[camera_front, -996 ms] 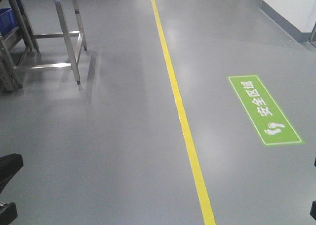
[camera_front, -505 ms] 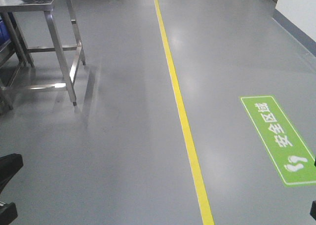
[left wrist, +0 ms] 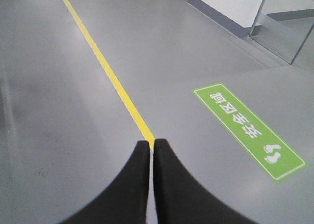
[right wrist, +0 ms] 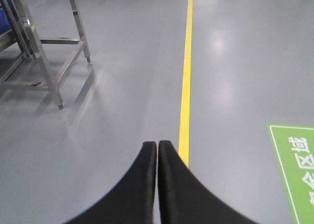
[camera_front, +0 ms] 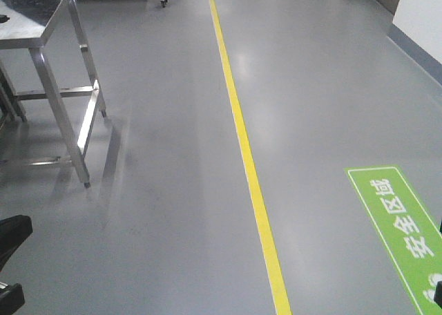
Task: Move and align brake pads A on conveyor
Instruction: 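Drive along the yellow floor line with empty grippers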
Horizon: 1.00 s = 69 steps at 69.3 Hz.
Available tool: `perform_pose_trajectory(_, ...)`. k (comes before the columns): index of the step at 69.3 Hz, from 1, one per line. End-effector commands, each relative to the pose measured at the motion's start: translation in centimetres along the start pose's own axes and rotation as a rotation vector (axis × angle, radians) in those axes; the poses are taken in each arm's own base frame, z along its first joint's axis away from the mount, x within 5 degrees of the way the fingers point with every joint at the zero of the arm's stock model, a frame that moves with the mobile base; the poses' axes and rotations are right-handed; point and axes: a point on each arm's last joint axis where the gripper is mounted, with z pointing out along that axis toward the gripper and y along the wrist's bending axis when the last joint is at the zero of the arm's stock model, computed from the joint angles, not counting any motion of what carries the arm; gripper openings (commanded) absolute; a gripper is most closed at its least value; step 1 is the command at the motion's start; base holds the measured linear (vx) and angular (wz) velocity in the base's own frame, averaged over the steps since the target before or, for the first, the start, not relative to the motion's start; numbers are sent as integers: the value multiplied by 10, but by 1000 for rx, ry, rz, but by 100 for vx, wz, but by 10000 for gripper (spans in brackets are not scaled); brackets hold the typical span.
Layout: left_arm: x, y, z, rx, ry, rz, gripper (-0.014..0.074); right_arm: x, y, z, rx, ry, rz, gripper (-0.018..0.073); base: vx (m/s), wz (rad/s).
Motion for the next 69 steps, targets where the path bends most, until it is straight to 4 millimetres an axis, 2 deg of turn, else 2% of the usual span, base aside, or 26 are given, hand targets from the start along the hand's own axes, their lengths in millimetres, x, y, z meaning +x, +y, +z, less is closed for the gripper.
perform_pose_trajectory(1,-14,-1,-3,0,-86,-4,-6,-14,-1,-3,17,-85,-5,-10,50,2)
perform_pose_trajectory(69,-14,-1,-3,0,-86,-4,-6,-14,-1,-3,17,-85,-5,-10,52,6)
